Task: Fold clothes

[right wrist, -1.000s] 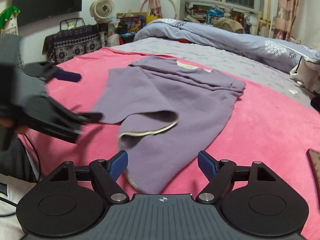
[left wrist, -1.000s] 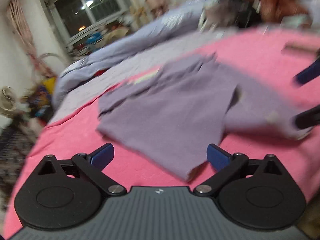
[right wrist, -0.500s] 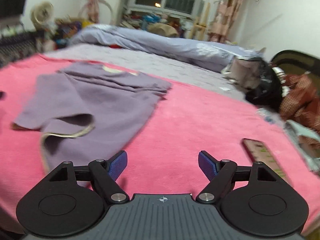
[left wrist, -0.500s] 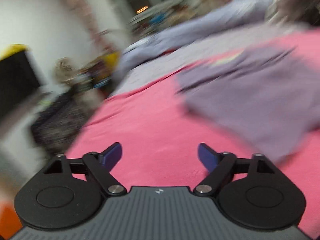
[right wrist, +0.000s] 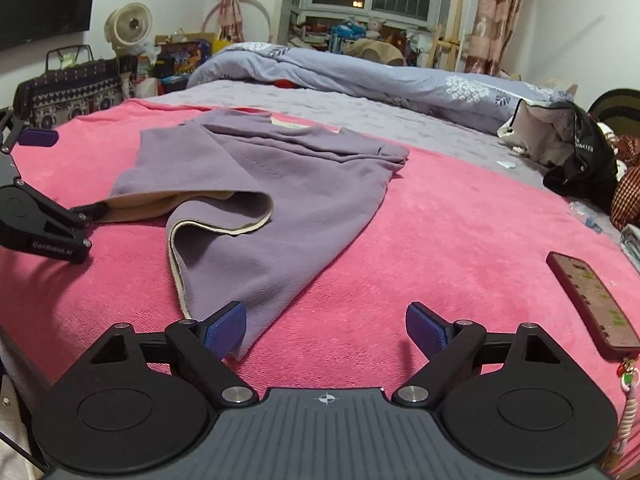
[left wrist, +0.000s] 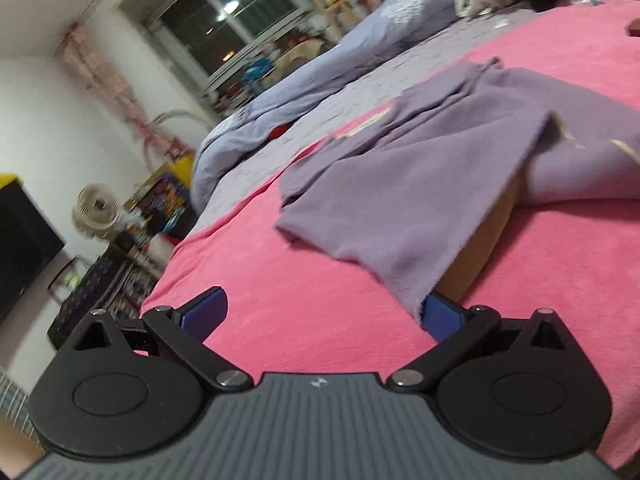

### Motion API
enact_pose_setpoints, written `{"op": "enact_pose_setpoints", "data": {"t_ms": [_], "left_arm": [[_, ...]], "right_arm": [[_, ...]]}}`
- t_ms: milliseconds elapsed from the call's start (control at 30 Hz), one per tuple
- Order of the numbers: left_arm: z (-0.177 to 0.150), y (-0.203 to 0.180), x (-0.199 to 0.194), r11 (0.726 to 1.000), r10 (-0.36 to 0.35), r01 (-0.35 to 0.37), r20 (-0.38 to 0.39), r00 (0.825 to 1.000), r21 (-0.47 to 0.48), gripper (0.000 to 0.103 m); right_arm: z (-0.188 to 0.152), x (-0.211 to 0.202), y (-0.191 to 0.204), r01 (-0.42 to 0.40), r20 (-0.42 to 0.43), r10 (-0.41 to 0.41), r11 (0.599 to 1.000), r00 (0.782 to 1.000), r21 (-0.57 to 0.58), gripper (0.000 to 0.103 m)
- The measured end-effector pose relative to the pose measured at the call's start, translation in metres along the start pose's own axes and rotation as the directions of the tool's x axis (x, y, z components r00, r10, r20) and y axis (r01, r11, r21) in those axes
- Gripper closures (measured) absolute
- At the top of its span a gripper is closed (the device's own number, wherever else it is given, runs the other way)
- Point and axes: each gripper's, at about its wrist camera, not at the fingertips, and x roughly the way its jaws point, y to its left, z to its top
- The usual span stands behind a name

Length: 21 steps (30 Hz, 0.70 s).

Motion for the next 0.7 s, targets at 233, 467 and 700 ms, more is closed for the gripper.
{"op": "enact_pose_setpoints", "data": {"t_ms": [233,467,700], "left_arm": [[0.007,0.019,0.01,0.992,0.089,-0.091,-0.023,0.996,-0.086,0.0],[0.003,0.07,0.031,0.947,0.15,-0.183,-0.141,0.979,-0.264,0.02],[-0.009,0.064,0.031,0.968,0.1,-0.122,-0.112,0.989,-0.217,0.016]], "right_arm": [[0.001,-0.002,0.004,-0.033,0.019,0.032,0.999,0.999,0.025,0.014],[0.002,-0.007,0.009,-0.059,0.051,0.058,0.998,0.997,0.017,0.008],[0.004,-0.003,0.018,-0.076,0.046,0.075,0.997,0.996,0.013,0.008]]}}
